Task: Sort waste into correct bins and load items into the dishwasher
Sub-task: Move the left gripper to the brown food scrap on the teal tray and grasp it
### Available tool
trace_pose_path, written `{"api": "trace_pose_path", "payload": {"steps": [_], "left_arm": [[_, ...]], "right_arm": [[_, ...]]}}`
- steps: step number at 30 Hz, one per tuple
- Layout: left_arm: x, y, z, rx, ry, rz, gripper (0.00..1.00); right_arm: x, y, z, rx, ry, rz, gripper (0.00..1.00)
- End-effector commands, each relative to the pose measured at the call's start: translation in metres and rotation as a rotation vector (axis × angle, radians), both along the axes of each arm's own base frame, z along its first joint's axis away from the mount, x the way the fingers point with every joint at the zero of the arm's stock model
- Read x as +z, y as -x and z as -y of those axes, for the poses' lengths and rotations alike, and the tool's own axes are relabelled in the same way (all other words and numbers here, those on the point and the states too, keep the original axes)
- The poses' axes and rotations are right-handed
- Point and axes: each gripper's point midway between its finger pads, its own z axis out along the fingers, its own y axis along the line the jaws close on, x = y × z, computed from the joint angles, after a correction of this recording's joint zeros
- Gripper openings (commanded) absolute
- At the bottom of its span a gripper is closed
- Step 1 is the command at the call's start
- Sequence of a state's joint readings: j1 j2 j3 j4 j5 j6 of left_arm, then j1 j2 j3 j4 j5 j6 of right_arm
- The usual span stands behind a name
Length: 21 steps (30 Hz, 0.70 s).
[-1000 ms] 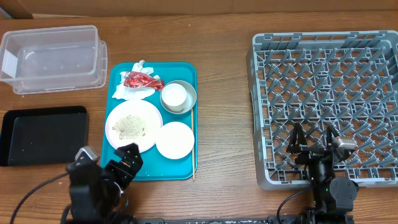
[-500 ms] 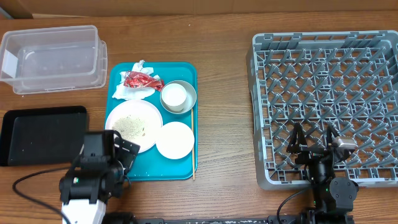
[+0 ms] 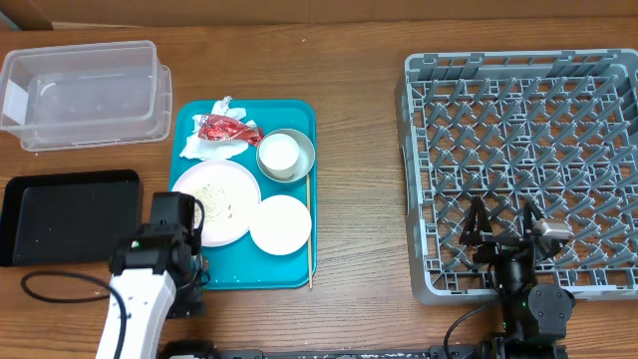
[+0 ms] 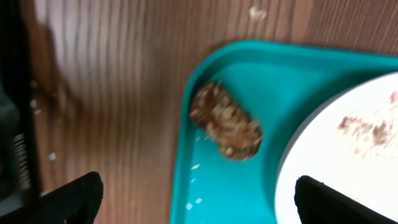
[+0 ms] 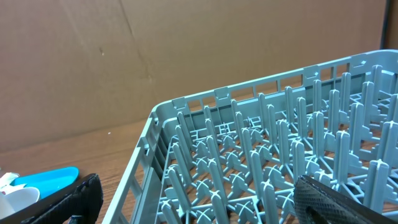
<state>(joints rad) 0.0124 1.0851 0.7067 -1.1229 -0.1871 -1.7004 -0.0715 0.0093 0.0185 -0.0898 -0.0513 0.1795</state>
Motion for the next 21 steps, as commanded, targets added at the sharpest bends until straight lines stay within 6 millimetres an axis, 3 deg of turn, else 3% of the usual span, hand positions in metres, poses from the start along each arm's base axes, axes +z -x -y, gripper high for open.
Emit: {"api": "trace_pose_path", "payload": {"steps": [1,2,4,7,9,11,14,21], "left_arm": [[0.002,-0.01,-0.012,0.042,-0.073,0.007,1.0],[-0.001,-0.013,-0.012,0.042,-0.073,0.002,1.0],[-0.005,-0.016,-0.012,0.042,-0.072,-0.009,0.85],[-0.011,-0.016,-0.014,0.041,-0.083,-0.037,0.86],[-0.014,-0.016,-0.016,0.041,-0.096,-0.055,0.93],[-0.016,-0.016,-0.016,0.042,-0.099,-0.063,0.9],[-0.017,-0.016,-0.016,0.079,-0.097,-0.06,0.75],[-0.024,-0.014,-0.016,0.1,-0.098,-0.095,0.71]], "right_arm": [[-0.002,0.0,0.002,-0.008,0.005,0.005,1.0],[-0.002,0.0,0.002,-0.008,0.005,0.005,1.0],[-0.002,0.0,0.002,-0.008,0.005,0.005,1.0],[-0.002,0.0,0.002,-0.008,0.005,0.005,1.0],[-0.002,0.0,0.002,-0.008,0.005,0.005,1.0],[-0.002,0.0,0.002,-0.008,0.005,0.005,1.0],[-0.002,0.0,0.002,-0.008,0.005,0.005,1.0],[-0.002,0.0,0.002,-0.008,0.005,0.005,1.0]]}}
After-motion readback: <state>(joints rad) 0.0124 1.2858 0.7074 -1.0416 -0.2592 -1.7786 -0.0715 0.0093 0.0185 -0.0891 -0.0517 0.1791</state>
